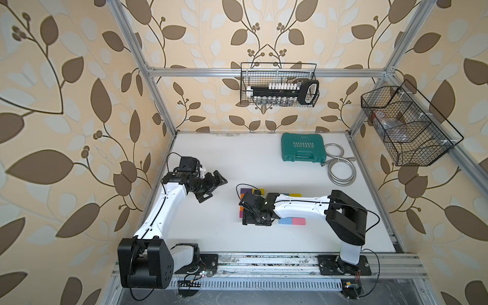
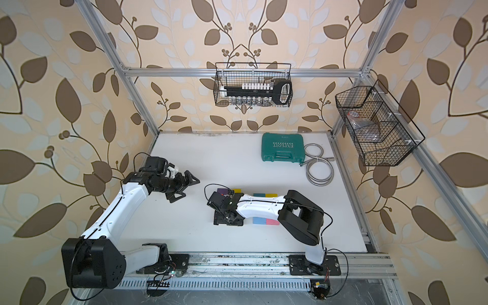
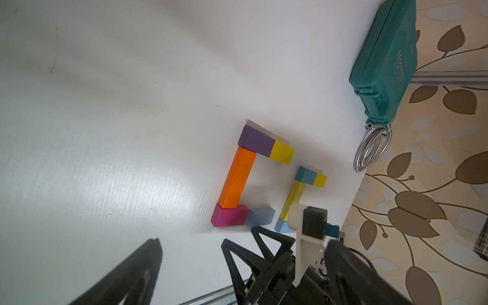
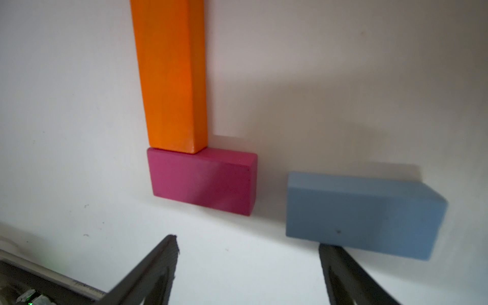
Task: Assemble the letter c with building blocks
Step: Assemble the building block at the center of the board.
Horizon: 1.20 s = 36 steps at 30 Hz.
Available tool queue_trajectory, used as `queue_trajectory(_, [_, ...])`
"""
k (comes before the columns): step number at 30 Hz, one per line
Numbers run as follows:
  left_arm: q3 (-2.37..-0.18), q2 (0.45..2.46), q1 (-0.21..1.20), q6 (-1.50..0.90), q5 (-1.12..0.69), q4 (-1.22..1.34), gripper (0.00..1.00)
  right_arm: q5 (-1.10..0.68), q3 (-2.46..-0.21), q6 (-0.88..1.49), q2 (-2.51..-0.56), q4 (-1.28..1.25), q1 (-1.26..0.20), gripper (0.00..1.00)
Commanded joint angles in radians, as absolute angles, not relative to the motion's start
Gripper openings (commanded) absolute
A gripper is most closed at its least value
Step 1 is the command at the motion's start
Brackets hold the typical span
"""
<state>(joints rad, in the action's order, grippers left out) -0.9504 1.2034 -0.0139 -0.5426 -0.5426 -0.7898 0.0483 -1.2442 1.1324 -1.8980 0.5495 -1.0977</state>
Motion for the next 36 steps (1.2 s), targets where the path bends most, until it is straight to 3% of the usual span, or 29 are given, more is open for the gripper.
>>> queue_trajectory(1, [-0.976,1.173,-0.017,-0.542,-0.555,-0.792,0.99,0.067,-1.26,1.12,-1.85,0.574,-1.104,0.82])
queue_trajectory(13, [-0.979,1.169,-0.017,-0.543,-0.558,-0.795,0.99,0.083,-1.135,1.105,-1.713,0.584,-1.005,0.85])
queue_trajectory(36, [-0.998,1.179,-0.017,-0.542,-0.555,-0.802,0.99,0.031,-1.101,1.108,-1.794,0.538,-0.971,0.86])
